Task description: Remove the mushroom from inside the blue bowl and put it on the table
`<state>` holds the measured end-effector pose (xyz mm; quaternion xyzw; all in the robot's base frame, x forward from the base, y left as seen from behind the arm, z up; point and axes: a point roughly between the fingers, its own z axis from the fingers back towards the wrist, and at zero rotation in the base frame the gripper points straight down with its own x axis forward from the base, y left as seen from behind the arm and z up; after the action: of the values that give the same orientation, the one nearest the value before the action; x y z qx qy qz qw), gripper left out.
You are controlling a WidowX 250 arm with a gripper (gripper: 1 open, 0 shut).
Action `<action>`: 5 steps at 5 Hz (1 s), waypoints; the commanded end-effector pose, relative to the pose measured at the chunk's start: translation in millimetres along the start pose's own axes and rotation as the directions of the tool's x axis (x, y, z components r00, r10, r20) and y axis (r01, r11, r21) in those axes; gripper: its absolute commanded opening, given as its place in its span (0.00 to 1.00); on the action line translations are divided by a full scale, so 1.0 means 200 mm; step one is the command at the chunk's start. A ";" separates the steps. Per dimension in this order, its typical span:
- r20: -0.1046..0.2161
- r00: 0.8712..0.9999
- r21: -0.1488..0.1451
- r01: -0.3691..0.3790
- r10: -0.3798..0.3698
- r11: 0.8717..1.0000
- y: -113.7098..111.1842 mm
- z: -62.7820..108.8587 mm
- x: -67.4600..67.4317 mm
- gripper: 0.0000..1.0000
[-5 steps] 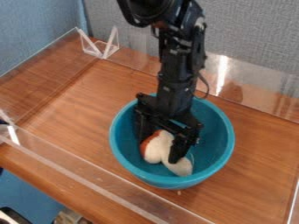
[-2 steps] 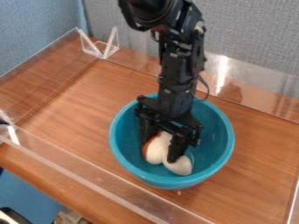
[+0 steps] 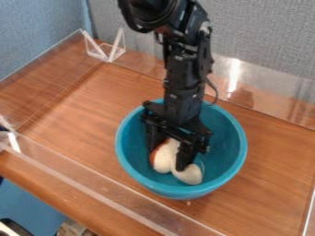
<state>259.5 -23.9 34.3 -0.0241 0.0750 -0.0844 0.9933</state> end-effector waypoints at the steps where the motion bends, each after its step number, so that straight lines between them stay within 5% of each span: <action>1: 0.036 0.999 -0.005 0.002 -0.002 1.000 0.02 0.04 0.00 0.00; 5: 0.089 0.996 -0.023 -0.007 0.009 1.000 0.04 0.12 -0.02 0.00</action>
<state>256.0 -18.0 44.8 -0.0389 0.0560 -0.0831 0.9942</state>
